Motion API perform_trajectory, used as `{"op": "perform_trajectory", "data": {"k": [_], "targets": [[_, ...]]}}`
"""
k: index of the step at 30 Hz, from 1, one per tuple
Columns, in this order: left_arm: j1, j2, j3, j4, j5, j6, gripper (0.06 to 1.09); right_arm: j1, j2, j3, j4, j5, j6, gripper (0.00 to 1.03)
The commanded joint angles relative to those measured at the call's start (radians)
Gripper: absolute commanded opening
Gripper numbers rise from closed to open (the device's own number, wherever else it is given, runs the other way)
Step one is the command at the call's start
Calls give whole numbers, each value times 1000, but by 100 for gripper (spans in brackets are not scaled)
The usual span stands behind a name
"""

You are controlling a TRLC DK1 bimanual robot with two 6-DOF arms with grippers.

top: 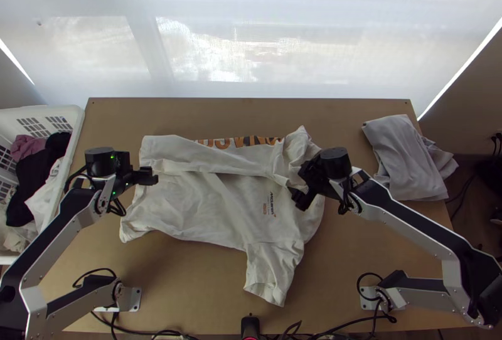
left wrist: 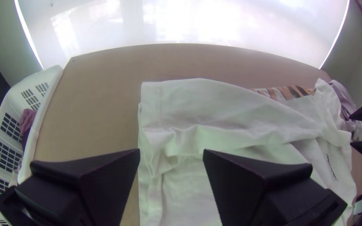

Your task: Fold the t-shirt

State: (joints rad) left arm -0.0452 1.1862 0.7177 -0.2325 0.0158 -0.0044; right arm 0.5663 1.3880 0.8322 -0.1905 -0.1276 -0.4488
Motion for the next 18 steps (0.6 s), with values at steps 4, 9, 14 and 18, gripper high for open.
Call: {"op": "perform_trajectory", "data": {"k": [4, 9, 14, 18], "targets": [[27, -249, 62, -561, 6, 50, 90, -23, -99, 44, -61, -1, 1, 98], [36, -269, -6, -745, 6, 43, 90, -32, -144, 30, -75, -3, 28, 98], [87, -237, 0, -780, 1, 30, 90, -32, -188, 15, -101, -3, 38, 98], [93, -168, 3, -789, -34, 23, 90, -23, -224, 10, -135, -3, 48, 98]]}}
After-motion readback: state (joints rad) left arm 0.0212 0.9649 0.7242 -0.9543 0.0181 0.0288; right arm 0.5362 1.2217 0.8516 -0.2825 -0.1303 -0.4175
